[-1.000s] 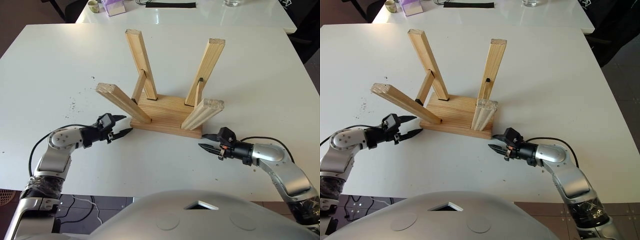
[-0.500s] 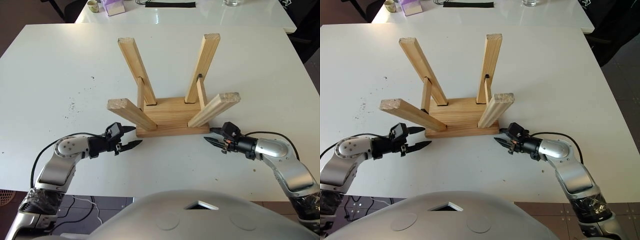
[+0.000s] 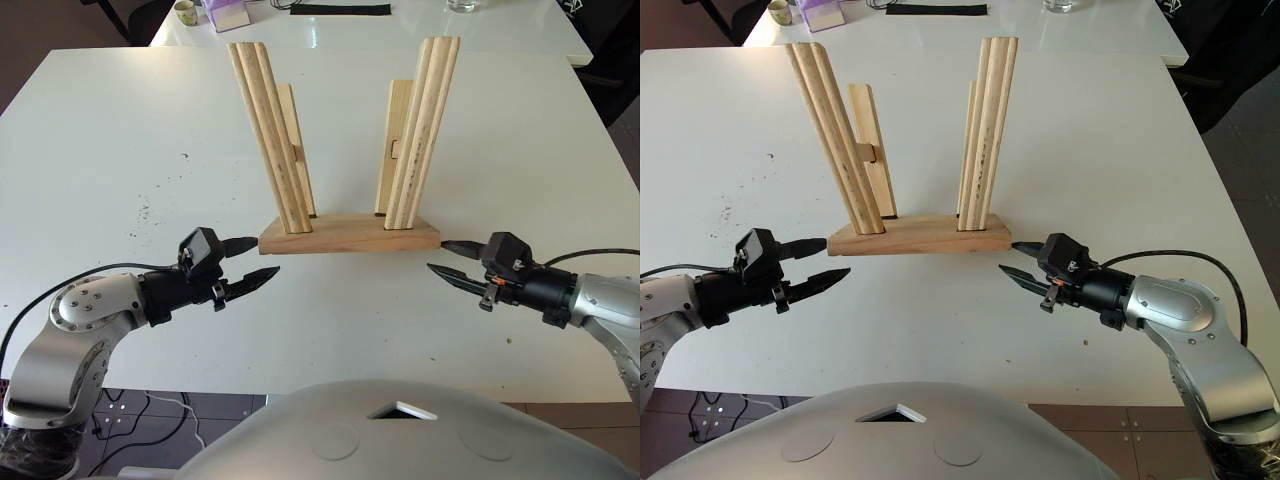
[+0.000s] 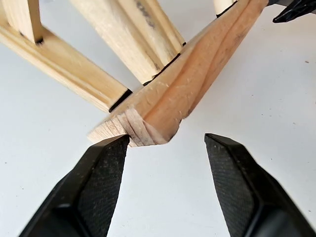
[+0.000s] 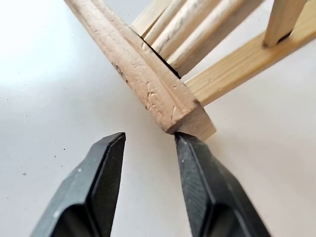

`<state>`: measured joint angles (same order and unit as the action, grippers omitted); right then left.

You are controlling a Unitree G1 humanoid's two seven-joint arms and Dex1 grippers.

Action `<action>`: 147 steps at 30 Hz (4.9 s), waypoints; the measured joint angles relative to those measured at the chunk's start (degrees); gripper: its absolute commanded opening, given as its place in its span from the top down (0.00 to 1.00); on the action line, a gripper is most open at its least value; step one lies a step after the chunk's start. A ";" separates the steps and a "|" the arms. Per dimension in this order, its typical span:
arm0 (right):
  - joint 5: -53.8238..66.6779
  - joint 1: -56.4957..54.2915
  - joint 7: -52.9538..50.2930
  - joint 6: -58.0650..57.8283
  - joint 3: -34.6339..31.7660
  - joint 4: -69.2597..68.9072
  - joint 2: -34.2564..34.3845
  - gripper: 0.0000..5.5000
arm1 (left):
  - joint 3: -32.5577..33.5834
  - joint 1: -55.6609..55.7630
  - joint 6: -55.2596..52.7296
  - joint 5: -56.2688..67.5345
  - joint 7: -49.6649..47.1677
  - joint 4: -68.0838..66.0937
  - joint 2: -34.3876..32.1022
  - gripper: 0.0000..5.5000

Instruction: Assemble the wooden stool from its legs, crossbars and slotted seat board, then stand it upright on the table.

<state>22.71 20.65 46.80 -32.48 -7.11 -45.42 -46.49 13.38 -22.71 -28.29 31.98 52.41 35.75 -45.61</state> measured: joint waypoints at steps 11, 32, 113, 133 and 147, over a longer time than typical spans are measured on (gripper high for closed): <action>12.54 7.90 9.12 -1.12 -11.97 -6.42 -5.30 0.66 | 12.24 -3.82 -6.50 10.75 2.72 5.56 -4.90 0.49; 5.10 6.99 19.04 10.45 -6.87 9.26 -6.80 0.61 | -0.25 -7.98 15.75 -10.45 16.11 -11.73 -6.24 0.49; 69.43 -67.11 20.59 -59.32 11.80 47.75 -27.67 0.74 | -18.11 63.68 -63.50 59.79 18.07 -29.55 -36.27 0.70; 88.29 -65.47 19.87 -54.46 38.26 42.44 -43.58 0.74 | -39.95 57.47 -61.69 81.39 10.62 -33.19 -46.07 0.70; 90.46 -41.54 -4.45 -38.18 16.77 40.61 -31.17 0.50 | -28.17 52.89 -45.21 81.65 -14.20 -34.84 -34.44 0.41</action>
<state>113.16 -20.89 42.35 -70.66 9.66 -4.81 -77.67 -14.79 30.18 -73.49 113.64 38.21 0.91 -80.05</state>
